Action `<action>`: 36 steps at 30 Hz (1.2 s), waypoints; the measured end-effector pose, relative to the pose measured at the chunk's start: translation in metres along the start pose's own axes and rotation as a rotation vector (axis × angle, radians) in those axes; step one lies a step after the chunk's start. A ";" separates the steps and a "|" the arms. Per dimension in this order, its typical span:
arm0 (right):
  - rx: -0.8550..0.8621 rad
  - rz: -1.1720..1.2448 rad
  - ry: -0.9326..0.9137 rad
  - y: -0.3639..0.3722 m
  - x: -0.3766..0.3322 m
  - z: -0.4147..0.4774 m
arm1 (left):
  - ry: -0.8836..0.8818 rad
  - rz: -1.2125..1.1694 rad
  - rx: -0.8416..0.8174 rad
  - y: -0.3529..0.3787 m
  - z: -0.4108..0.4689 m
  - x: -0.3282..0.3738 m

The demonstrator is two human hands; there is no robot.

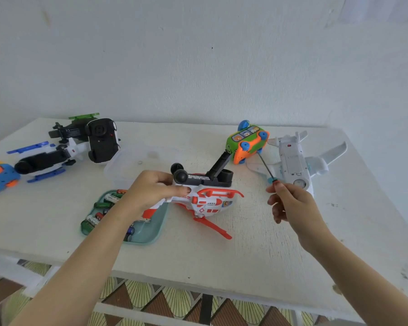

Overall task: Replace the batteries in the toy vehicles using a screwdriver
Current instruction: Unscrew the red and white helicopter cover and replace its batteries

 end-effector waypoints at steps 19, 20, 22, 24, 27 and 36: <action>-0.136 0.011 0.037 0.011 -0.005 0.011 | 0.113 -0.459 -0.189 -0.024 0.001 -0.018; -0.133 0.005 0.039 0.013 -0.005 0.012 | 0.141 -0.451 -0.171 -0.027 0.000 -0.015; -0.118 0.012 0.036 0.018 -0.008 0.014 | 0.193 -0.435 -0.105 -0.035 -0.003 -0.008; -0.110 0.023 0.028 0.024 -0.013 0.016 | 0.239 -0.412 -0.004 -0.048 -0.005 -0.002; -0.123 0.032 0.024 0.035 -0.019 0.021 | 0.276 -0.349 0.214 -0.068 -0.009 0.008; -0.186 0.011 -0.101 0.090 -0.031 0.039 | 0.651 0.121 0.561 -0.136 -0.011 0.014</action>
Point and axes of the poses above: each hand's wrist, its own z-axis towards the middle knuckle, its own y-axis out of the palm, x = y × z, the point moved 2 cm from there along z, towards the middle knuckle, and after that the axes turned 3 degrees about -x, right-handed, at the moved point
